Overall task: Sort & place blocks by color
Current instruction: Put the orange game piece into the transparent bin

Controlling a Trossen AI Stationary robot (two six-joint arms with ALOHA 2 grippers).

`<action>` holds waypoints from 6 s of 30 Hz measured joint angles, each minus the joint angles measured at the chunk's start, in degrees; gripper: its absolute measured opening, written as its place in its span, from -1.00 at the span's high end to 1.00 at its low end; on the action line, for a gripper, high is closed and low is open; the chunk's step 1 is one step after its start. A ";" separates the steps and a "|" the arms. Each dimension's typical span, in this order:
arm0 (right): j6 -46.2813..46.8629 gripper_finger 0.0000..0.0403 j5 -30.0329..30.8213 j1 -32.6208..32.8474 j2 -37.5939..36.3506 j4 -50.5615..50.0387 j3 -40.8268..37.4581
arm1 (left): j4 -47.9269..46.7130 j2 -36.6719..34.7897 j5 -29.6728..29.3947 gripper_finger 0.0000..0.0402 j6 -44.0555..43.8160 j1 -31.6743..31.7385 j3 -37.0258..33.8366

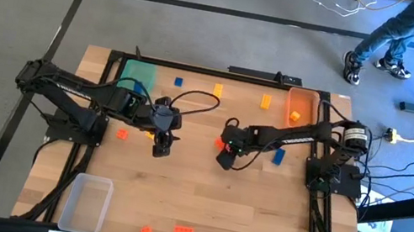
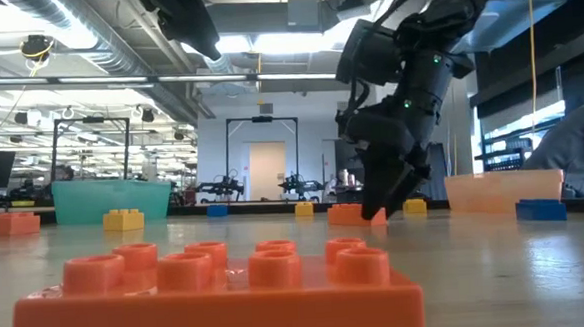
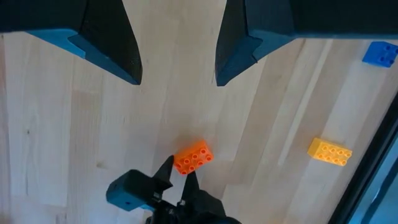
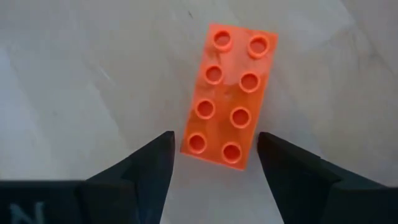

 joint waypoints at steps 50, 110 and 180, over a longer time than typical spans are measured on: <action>-15.36 0.31 -14.46 -1.01 0.13 -32.75 38.59 | -0.78 0.00 -7.61 0.03 32.00 -0.06 0.00; -15.21 0.31 -29.20 -3.65 -0.07 -33.82 53.85 | 21.85 -3.85 -14.92 0.03 68.52 -7.94 0.00; -45.52 -0.15 -7.55 -11.41 -5.75 -42.63 53.85 | -27.96 -4.97 35.53 0.60 -54.69 -31.33 -0.02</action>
